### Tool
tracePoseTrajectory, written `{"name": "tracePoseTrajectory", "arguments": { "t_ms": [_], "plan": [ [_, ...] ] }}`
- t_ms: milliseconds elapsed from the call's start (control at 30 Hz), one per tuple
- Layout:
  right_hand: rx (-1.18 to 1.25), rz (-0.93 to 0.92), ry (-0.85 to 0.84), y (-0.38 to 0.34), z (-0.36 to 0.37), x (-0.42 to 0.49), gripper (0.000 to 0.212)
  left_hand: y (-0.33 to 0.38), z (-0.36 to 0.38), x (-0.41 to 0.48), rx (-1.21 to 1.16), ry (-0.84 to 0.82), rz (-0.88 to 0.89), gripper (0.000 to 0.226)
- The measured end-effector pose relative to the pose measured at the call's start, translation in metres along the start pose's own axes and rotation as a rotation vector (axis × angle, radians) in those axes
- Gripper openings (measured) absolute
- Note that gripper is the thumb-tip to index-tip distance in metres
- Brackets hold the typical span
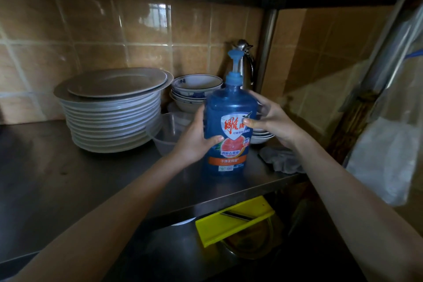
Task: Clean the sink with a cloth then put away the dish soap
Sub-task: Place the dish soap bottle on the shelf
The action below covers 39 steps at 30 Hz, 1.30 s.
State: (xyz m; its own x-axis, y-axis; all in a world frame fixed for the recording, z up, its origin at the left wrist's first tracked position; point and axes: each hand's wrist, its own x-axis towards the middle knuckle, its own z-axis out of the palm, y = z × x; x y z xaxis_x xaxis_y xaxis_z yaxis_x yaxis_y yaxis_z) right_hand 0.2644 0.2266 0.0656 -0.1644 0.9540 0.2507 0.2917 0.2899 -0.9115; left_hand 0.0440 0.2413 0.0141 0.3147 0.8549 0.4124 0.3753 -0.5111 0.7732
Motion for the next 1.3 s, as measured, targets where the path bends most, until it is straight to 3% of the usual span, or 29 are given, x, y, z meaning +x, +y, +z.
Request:
{"name": "tracePoseTrajectory", "arguments": {
  "t_ms": [433, 667, 900, 1300],
  "plan": [
    [0.037, 0.057, -0.007, 0.011, -0.014, 0.008, 0.09, -0.001, 0.014, 0.016, -0.007, 0.027, 0.026, 0.092],
    [-0.015, 0.034, 0.1, 0.007, -0.012, -0.004, 0.086, 0.002, 0.011, 0.003, -0.035, -0.018, 0.019, 0.094],
    [-0.162, 0.004, 0.182, 0.006, -0.002, -0.046, 0.08, 0.015, -0.007, -0.03, 0.216, -0.037, 0.001, 0.091],
    [-0.939, 0.096, 0.188, 0.017, 0.018, -0.167, 0.054, 0.037, -0.023, -0.122, 0.719, -0.115, -0.028, 0.063]
  ]
}}
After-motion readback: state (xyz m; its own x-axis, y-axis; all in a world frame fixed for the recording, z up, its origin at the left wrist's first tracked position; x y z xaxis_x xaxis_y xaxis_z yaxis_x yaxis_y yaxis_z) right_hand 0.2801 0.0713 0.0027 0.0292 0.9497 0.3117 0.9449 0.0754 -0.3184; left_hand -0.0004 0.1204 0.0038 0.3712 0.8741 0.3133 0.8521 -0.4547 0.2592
